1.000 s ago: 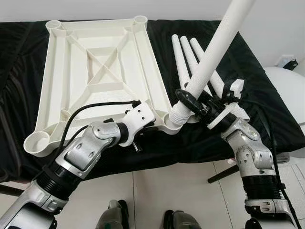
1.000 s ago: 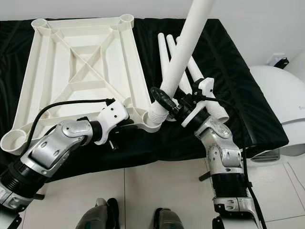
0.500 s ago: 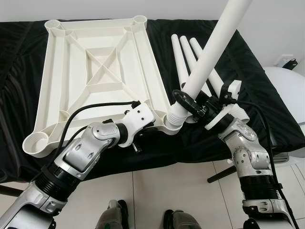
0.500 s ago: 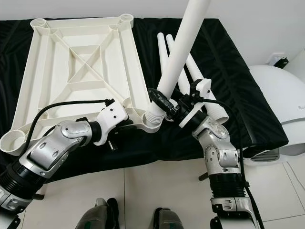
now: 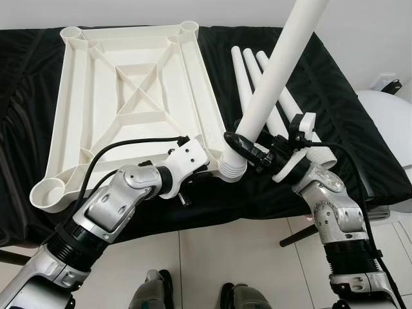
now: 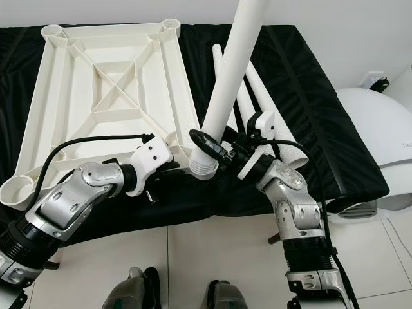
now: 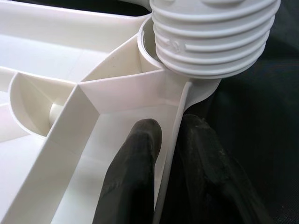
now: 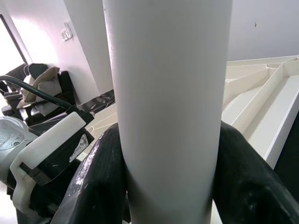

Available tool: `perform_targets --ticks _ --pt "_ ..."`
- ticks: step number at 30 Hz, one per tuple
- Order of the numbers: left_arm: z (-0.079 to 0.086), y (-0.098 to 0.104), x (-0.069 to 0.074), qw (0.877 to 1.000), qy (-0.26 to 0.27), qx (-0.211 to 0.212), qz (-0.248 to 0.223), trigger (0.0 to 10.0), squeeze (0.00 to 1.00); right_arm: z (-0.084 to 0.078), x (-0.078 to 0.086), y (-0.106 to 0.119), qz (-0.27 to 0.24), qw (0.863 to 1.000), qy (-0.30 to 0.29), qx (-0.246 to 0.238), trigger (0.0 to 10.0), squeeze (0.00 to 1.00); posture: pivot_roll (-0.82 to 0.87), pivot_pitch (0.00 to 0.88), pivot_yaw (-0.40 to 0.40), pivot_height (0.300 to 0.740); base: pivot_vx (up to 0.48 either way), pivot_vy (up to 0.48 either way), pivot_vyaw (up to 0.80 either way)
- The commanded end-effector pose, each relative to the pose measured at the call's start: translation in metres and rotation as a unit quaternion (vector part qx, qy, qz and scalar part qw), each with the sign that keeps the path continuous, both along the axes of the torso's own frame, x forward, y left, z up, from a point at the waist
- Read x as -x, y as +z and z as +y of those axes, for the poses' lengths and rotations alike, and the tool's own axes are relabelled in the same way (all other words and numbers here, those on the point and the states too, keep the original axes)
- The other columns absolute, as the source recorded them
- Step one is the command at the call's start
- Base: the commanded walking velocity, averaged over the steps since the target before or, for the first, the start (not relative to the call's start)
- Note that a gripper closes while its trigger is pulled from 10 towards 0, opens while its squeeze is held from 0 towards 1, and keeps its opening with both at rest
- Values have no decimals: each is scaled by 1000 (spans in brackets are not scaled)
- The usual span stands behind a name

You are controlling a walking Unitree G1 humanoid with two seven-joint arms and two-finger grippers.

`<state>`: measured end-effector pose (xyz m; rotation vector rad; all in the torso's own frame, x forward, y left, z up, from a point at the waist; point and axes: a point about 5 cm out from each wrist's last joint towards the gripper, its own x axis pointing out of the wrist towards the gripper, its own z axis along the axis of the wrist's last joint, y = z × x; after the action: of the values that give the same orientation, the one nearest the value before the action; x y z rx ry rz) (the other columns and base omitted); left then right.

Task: Building children table

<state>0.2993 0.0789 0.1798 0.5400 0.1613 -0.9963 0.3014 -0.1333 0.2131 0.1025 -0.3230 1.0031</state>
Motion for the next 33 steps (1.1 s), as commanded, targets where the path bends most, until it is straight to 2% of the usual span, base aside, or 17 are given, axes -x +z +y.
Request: perform_targets --ticks 1,6,13,33 --pt "2 -9 5 999 -30 -23 34 10000 0 -4 0 -12 21 1000 -11 16 10000 0 -15 207 -19 740 0 0 0" --pt "2 -9 5 999 -30 -23 34 10000 0 -7 -2 -12 19 999 -22 15 10000 0 -16 207 -19 740 0 0 0" --pt "2 -8 4 999 -29 -23 30 10000 0 -13 -13 -15 24 997 -73 15 10000 0 -16 208 -19 740 0 0 0" --pt "1 -6 6 999 -28 -17 28 10000 0 -8 -6 -17 -6 997 -45 64 10000 0 -17 206 -25 740 0 0 0"
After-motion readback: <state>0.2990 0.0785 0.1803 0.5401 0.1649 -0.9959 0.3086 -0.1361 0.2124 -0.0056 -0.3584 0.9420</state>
